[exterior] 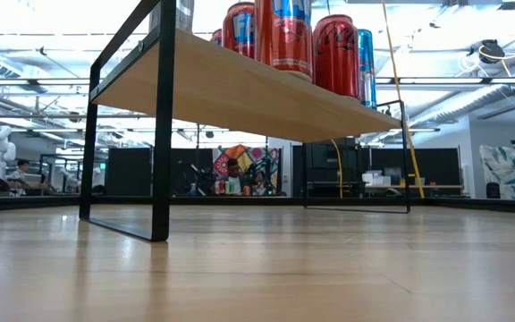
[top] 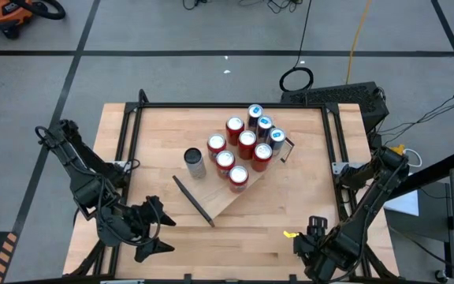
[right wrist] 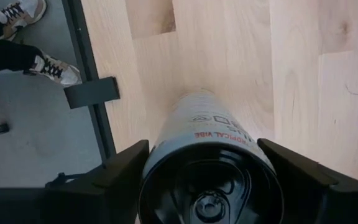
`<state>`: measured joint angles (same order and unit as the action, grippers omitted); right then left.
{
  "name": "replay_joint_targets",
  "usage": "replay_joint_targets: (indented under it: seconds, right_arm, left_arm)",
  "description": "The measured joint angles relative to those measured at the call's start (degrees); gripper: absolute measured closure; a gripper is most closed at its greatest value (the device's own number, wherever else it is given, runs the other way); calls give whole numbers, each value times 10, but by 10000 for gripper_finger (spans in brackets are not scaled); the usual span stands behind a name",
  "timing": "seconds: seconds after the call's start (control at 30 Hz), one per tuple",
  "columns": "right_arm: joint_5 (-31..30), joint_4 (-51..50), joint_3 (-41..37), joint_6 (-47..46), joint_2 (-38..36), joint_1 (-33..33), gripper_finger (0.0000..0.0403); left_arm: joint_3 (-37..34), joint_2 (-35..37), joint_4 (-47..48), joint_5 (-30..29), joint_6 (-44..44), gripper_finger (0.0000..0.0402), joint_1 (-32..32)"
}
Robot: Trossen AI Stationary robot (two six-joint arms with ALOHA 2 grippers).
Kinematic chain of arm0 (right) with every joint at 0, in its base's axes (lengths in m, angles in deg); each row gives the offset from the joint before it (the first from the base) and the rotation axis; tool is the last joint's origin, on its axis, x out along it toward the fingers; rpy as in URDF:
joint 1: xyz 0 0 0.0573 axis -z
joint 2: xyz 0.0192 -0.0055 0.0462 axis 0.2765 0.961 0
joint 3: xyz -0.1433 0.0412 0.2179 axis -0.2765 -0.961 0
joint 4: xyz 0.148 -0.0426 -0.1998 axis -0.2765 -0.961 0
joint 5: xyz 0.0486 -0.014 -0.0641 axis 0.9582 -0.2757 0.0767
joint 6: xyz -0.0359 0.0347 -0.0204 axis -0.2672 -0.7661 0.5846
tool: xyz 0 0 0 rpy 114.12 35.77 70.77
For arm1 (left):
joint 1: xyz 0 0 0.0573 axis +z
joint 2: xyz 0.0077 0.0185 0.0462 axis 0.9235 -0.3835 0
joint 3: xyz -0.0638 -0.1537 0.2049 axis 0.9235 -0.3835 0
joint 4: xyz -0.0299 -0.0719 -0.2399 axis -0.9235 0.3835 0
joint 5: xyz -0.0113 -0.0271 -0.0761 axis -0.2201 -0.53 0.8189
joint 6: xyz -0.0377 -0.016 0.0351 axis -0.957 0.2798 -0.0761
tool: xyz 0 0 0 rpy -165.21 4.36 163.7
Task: Place canned beverage on shelf
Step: Put the right white soda can on the shelf
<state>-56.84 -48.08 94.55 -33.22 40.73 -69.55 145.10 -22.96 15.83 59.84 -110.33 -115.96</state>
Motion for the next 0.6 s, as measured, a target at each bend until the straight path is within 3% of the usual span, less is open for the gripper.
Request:
replay_joint_targets:
  seconds: [0.2,0.47,0.6]
  right_arm:
    - [1,0,0,9,-1,0,154]
    - [-2,-9,0,29,-1,0,87]
    - [-2,-8,0,37,-1,-6,81]
  left_arm:
    - [0,0,0,-3,-3,10,0]
    - [0,0,0,-13,-4,10,0]
    - [0,0,0,-16,-4,10,0]
